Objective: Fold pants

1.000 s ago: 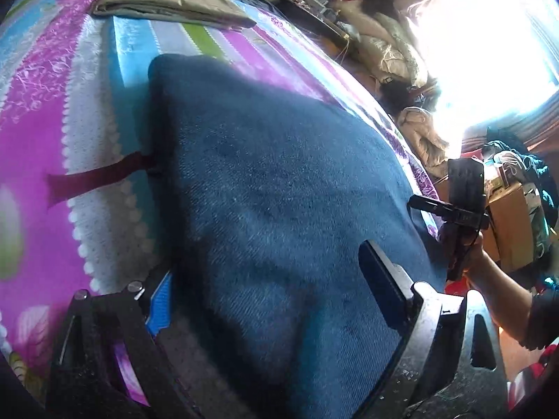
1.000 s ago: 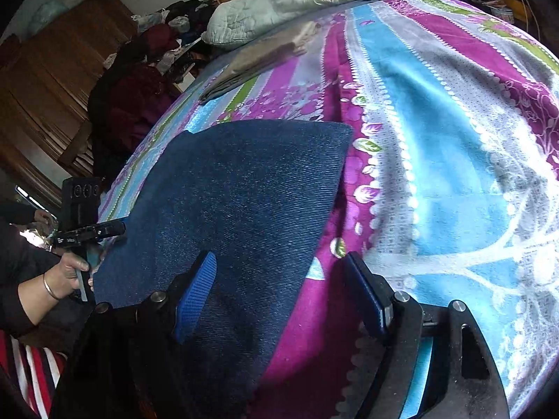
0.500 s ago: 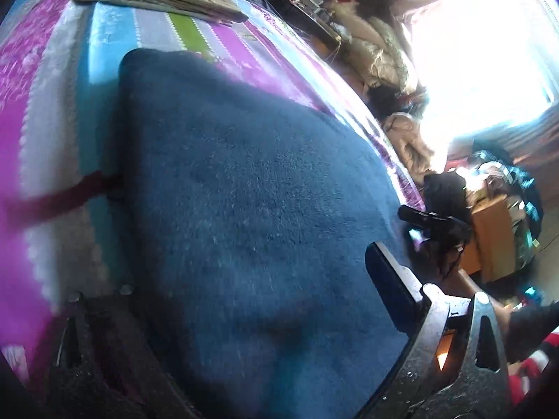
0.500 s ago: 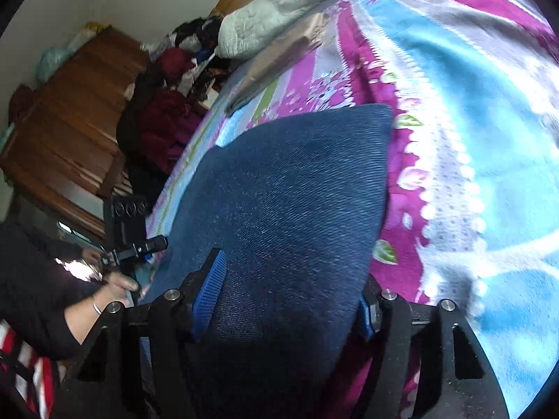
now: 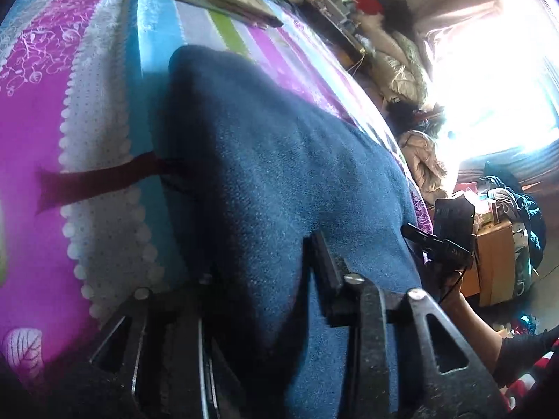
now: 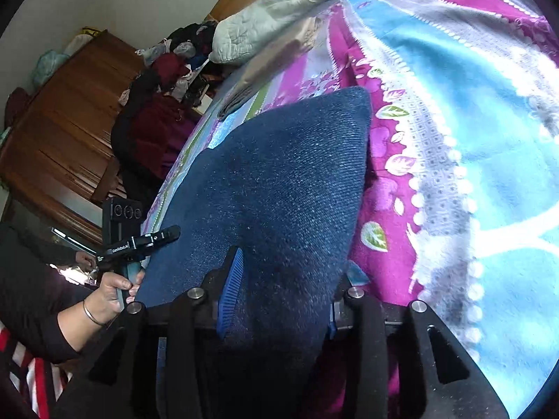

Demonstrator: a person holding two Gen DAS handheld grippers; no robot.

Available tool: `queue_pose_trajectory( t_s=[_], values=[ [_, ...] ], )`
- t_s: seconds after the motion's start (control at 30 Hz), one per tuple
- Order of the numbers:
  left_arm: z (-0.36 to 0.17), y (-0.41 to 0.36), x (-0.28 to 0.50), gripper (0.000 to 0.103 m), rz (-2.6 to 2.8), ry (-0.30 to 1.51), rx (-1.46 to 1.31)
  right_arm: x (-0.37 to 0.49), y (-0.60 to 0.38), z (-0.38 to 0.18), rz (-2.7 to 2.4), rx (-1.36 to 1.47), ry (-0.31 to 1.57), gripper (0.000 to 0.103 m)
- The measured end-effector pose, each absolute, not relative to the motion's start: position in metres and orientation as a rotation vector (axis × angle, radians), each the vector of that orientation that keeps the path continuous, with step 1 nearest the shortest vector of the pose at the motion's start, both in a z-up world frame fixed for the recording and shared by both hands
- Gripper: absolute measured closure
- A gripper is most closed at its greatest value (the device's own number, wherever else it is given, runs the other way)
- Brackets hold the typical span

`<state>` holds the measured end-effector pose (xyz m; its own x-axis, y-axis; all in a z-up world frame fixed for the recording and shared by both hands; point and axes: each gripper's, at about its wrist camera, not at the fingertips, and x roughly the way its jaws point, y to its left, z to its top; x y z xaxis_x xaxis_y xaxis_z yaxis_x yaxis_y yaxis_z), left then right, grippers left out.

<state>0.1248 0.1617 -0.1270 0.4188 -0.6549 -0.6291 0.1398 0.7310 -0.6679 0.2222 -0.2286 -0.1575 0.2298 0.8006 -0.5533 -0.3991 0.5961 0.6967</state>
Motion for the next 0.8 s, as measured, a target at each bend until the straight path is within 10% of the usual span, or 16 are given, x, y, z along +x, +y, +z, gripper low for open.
queue_pose_trajectory(
  t_s=[0.1, 0.2, 0.8],
  values=[
    [-0.124, 0.148, 0.129, 0.059, -0.518, 1.022, -0.559, 0.213, -0.218, -0.148, 0.862, 0.374, 1.014, 0.066],
    [-0.117, 0.156, 0.114, 0.081, -0.539, 0.97, -0.578, 0.2, -0.216, -0.133, 0.845, 0.362, 0.959, 0.075],
    [-0.027, 0.245, 0.06, 0.084, -0.545, 0.769, -0.696, 0.164, -0.087, -0.001, 0.987, 0.188, 0.767, 0.08]
  ],
)
